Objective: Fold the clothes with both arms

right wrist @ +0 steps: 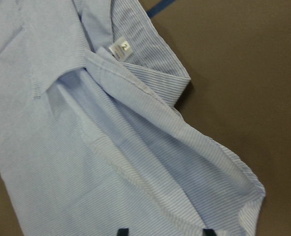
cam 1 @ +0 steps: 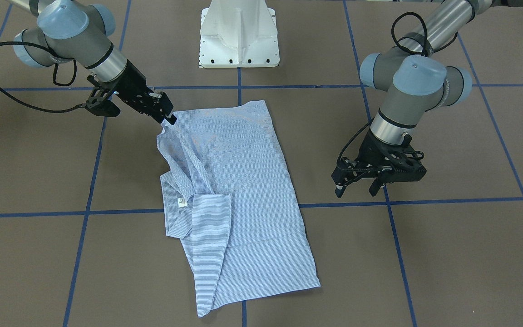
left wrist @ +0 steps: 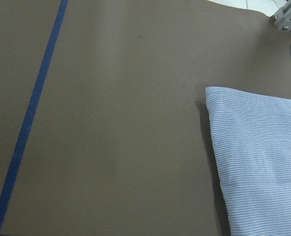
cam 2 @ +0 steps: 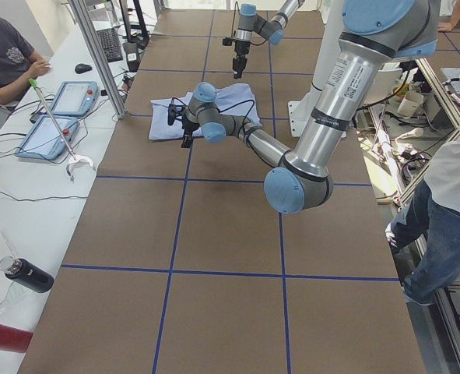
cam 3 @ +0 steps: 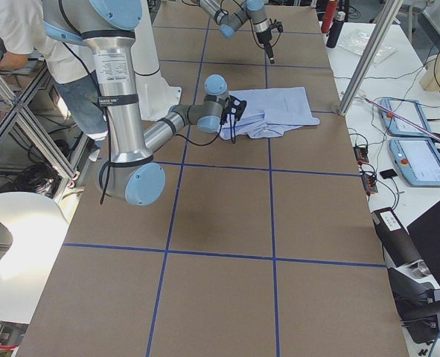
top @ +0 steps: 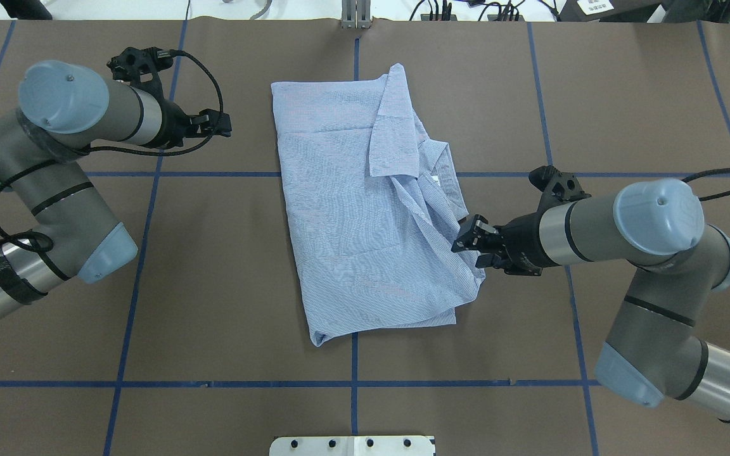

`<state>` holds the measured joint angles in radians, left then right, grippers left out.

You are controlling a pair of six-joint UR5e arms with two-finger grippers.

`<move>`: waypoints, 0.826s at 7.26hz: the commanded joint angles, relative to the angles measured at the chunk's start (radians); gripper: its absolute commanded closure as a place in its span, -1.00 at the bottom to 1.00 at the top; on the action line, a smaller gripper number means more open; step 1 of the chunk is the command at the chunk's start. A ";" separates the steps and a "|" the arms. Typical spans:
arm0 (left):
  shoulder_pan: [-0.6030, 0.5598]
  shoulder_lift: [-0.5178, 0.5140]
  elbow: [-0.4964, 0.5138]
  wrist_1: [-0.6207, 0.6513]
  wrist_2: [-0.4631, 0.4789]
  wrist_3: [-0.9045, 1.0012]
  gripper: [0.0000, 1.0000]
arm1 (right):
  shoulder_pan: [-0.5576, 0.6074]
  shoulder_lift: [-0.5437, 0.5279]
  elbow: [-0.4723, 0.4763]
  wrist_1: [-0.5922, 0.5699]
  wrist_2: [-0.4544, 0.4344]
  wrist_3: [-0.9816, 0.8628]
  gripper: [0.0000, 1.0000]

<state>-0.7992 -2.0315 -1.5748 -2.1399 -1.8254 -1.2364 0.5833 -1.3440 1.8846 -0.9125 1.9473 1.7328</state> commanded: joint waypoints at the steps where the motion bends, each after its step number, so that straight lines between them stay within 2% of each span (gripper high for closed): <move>1: 0.000 -0.003 -0.001 0.000 0.000 0.000 -0.98 | 0.026 0.153 -0.004 -0.206 -0.014 -0.143 -1.00; 2: 0.000 -0.004 0.001 0.000 0.000 0.000 -0.98 | 0.026 0.214 -0.013 -0.291 -0.042 -0.250 -1.00; 3: 0.000 -0.007 -0.001 0.000 -0.002 0.000 -0.98 | 0.018 0.283 -0.060 -0.351 -0.065 -0.359 -1.00; 6: 0.000 -0.004 -0.001 0.000 -0.002 0.000 -0.98 | -0.058 0.454 -0.287 -0.376 -0.160 -0.409 -0.99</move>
<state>-0.7992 -2.0365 -1.5753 -2.1399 -1.8269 -1.2364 0.5515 -0.9562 1.6843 -1.2780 1.8254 1.3515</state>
